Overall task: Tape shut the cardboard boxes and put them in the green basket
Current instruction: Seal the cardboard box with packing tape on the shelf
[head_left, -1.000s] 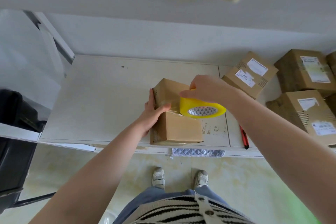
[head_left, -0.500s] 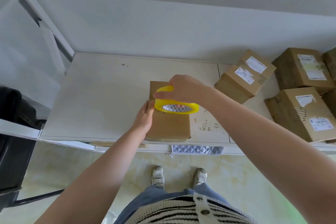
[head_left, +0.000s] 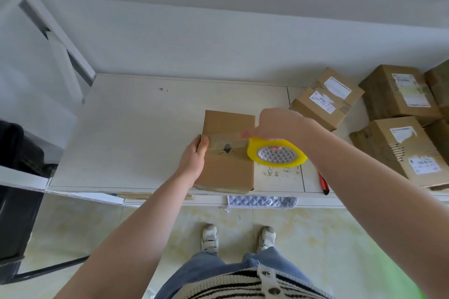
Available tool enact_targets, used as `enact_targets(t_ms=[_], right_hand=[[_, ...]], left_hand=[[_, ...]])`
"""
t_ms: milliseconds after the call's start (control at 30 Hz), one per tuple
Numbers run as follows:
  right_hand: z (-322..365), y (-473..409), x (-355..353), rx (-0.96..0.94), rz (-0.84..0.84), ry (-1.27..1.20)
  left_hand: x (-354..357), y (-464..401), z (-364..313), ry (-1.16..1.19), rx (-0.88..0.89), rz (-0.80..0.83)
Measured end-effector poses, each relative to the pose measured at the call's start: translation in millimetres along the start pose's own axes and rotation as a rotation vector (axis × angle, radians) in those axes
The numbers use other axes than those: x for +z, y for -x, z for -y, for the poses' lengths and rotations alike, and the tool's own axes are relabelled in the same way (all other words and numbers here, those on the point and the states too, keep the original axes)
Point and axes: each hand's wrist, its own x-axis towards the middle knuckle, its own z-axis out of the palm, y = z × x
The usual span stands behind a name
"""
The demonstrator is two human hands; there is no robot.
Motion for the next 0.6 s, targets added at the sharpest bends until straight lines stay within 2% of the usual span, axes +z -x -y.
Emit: enact_targets(t_ms=[333,600], right_hand=[[-16,-10,20,0.063,0.084,0.133],[-33,-23,50,0.078,0.129,-0.006]], left_hand=[[7,3,-2,-0.004,-0.017,-0.035],[10,6,-3,-0.054,-0.006,-0.051]])
